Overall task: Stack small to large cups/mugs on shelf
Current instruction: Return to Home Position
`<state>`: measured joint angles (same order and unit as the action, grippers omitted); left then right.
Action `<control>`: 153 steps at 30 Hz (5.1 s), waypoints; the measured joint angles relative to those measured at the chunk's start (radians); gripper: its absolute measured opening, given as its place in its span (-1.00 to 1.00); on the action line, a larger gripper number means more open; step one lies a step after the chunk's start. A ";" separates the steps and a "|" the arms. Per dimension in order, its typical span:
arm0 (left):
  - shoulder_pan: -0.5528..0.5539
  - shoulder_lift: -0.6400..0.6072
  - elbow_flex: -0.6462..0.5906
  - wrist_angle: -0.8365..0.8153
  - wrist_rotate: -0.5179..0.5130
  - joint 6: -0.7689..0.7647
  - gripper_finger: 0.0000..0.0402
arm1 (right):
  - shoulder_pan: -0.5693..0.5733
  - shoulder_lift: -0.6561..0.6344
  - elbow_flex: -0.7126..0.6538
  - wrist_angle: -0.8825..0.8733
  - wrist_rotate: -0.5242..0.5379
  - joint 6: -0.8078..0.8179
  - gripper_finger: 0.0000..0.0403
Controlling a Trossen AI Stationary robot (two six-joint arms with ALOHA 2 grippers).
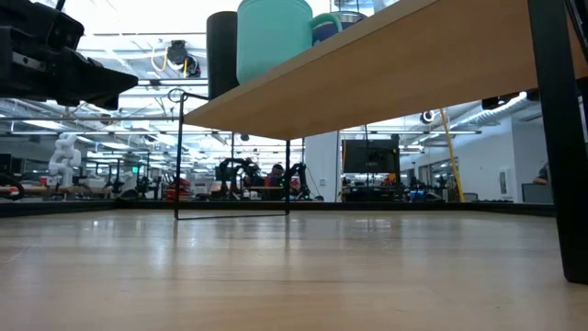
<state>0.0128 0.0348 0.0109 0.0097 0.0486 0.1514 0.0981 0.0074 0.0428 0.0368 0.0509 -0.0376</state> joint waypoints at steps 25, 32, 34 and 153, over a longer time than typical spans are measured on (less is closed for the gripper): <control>0.000 -0.032 -0.001 0.016 0.050 0.011 -0.98 | 0.000 0.000 0.000 0.000 0.000 0.000 -1.00; 0.000 -0.032 -0.001 0.015 0.048 0.015 -0.98 | 0.000 0.000 0.000 0.000 0.000 0.000 -1.00; 0.000 -0.032 -0.001 0.015 0.047 0.016 -0.99 | 0.000 0.000 0.000 0.000 0.000 0.000 -1.00; 0.000 -0.032 0.000 0.012 0.028 -0.002 -0.90 | 0.000 0.000 0.000 0.000 0.000 0.000 -1.00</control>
<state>0.0127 0.0025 0.0109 0.0216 0.0769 0.1490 0.0982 0.0078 0.0429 0.0368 0.0509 -0.0379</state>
